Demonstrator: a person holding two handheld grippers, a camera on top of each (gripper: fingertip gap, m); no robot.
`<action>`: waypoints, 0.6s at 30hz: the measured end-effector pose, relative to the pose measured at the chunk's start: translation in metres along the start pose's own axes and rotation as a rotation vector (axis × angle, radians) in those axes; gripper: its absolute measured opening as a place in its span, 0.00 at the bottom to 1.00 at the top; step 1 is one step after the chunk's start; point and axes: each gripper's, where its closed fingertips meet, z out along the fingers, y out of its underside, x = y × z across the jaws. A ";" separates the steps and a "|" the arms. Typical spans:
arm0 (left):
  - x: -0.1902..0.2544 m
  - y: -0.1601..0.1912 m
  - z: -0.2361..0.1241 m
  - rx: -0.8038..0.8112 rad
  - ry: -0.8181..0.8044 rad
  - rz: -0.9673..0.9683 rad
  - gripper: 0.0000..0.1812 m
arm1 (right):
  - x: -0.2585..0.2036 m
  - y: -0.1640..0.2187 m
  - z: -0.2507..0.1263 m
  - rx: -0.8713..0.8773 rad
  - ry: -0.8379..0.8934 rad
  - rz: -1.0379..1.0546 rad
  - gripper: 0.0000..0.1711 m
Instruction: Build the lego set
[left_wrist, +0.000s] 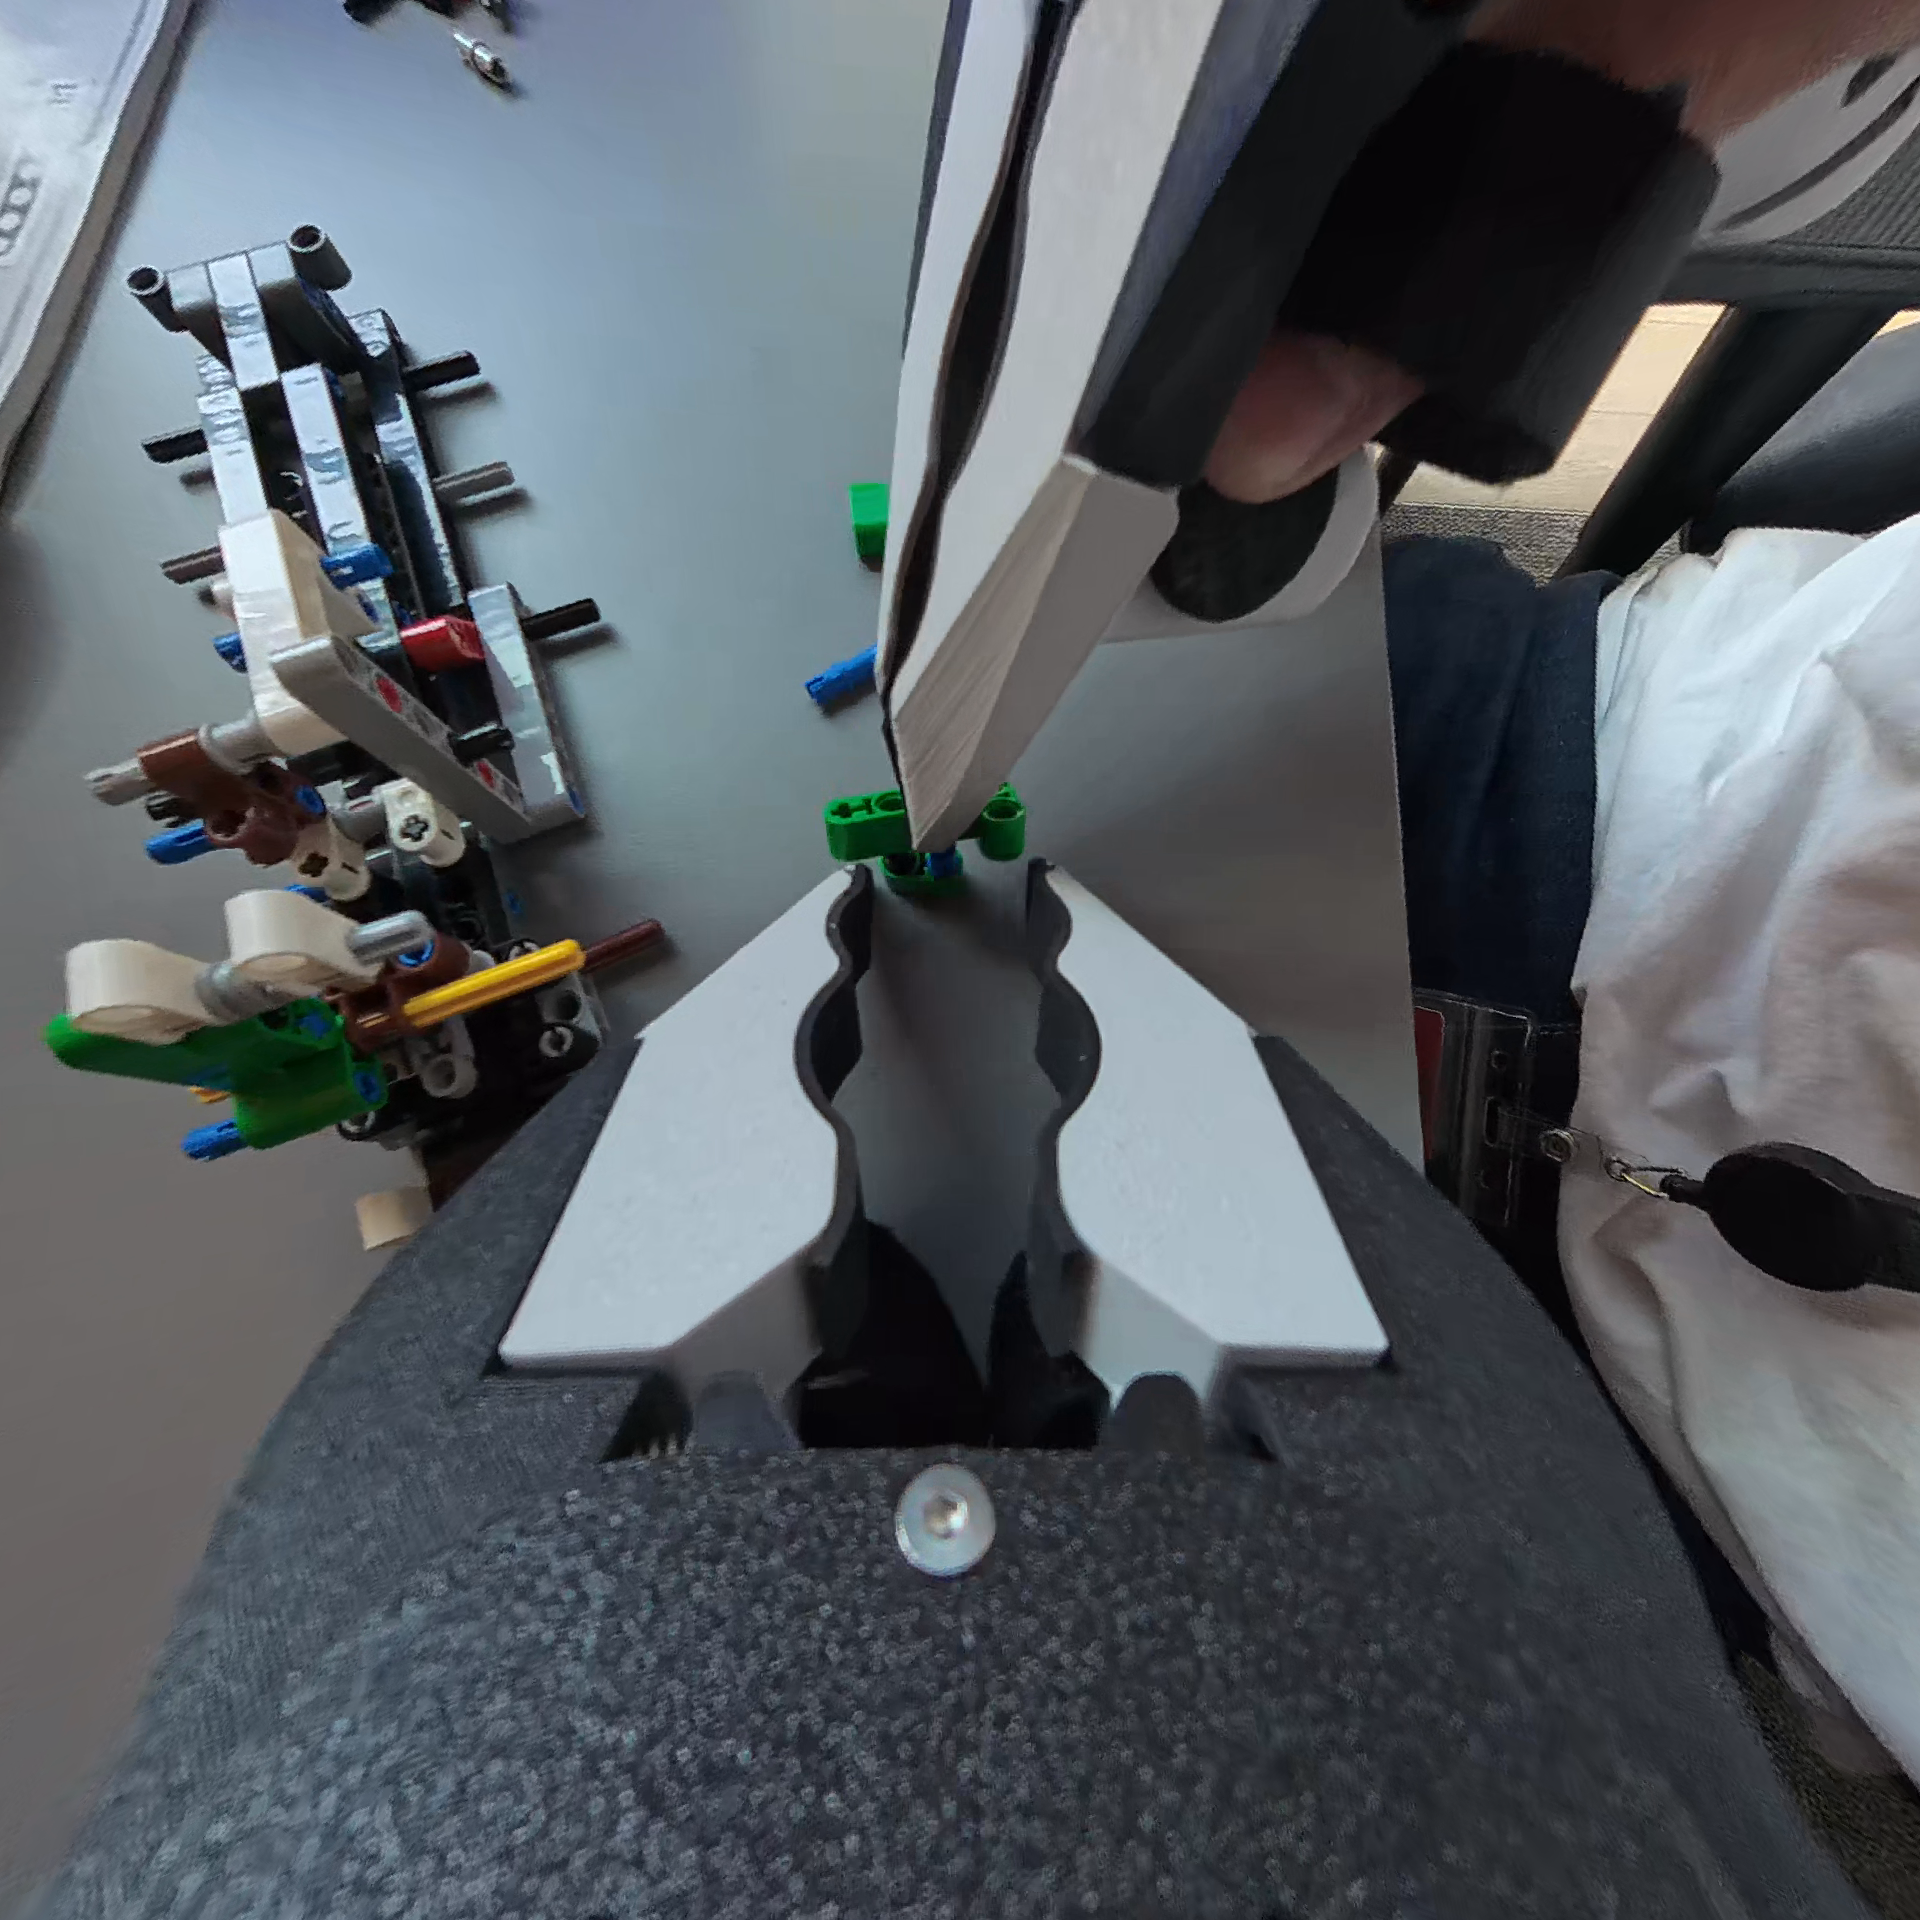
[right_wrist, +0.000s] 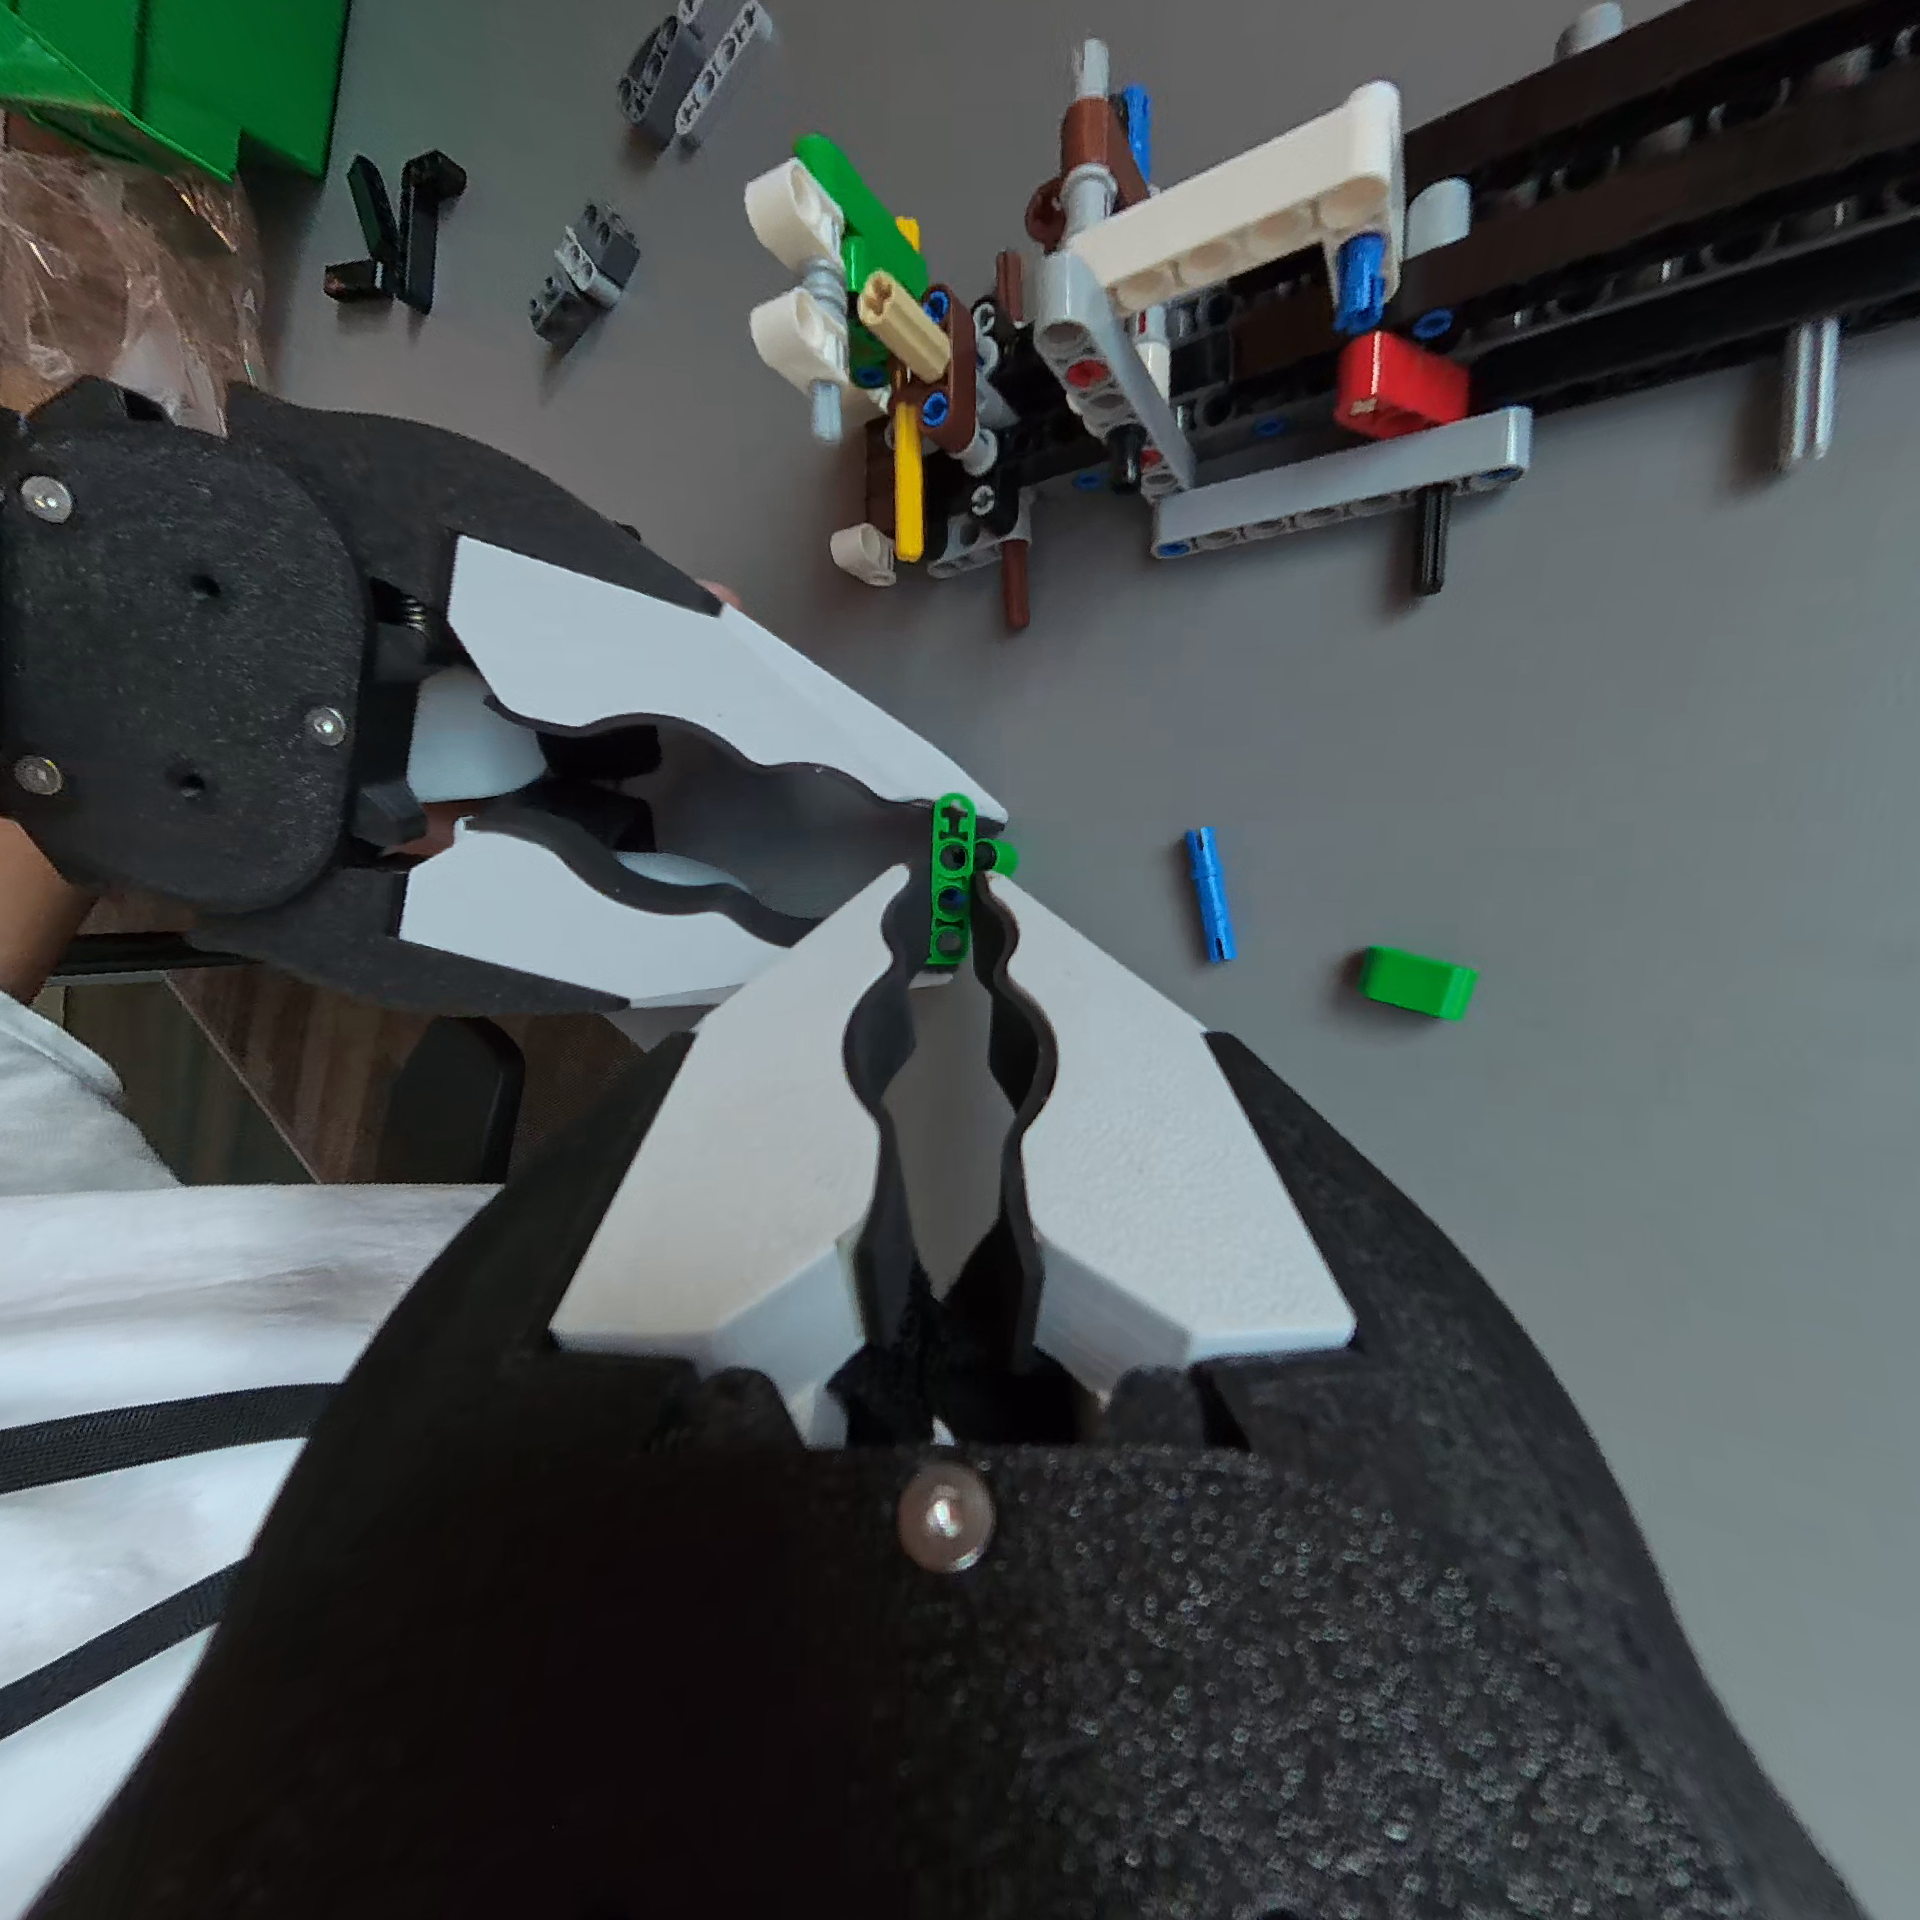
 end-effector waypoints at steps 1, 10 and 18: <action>0.000 0.000 -0.002 0.007 0.000 0.001 0.16 | 0.000 -0.001 0.000 0.006 0.005 -0.006 0.03; -0.002 -0.019 -0.015 0.149 -0.162 0.214 0.35 | -0.007 -0.003 -0.011 0.105 0.030 -0.048 0.04; -0.001 -0.021 -0.016 0.163 -0.122 0.162 0.18 | -0.011 -0.003 -0.009 0.124 0.103 -0.127 0.03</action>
